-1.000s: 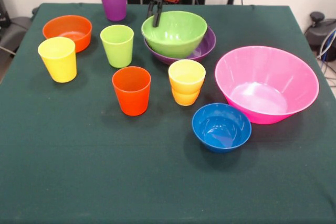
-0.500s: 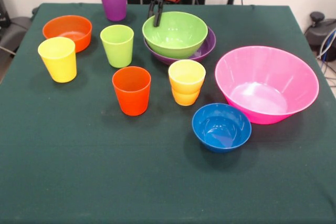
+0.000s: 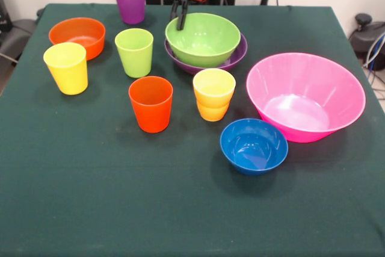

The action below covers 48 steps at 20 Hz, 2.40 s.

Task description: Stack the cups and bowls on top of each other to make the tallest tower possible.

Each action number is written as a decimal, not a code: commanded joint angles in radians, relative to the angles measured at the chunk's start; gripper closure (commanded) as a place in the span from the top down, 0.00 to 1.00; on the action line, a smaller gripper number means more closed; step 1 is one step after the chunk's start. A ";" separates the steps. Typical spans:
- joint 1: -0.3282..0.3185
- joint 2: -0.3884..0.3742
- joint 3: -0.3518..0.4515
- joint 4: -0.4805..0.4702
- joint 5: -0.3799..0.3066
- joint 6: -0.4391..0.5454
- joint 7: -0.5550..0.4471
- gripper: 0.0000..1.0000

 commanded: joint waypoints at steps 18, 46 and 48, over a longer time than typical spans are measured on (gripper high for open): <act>-0.009 0.000 0.156 -0.047 0.019 -0.025 -0.047 0.00; -0.012 0.046 0.198 -0.082 0.029 -0.043 -0.039 1.00; -0.014 0.044 0.200 -0.078 0.034 -0.044 -0.037 1.00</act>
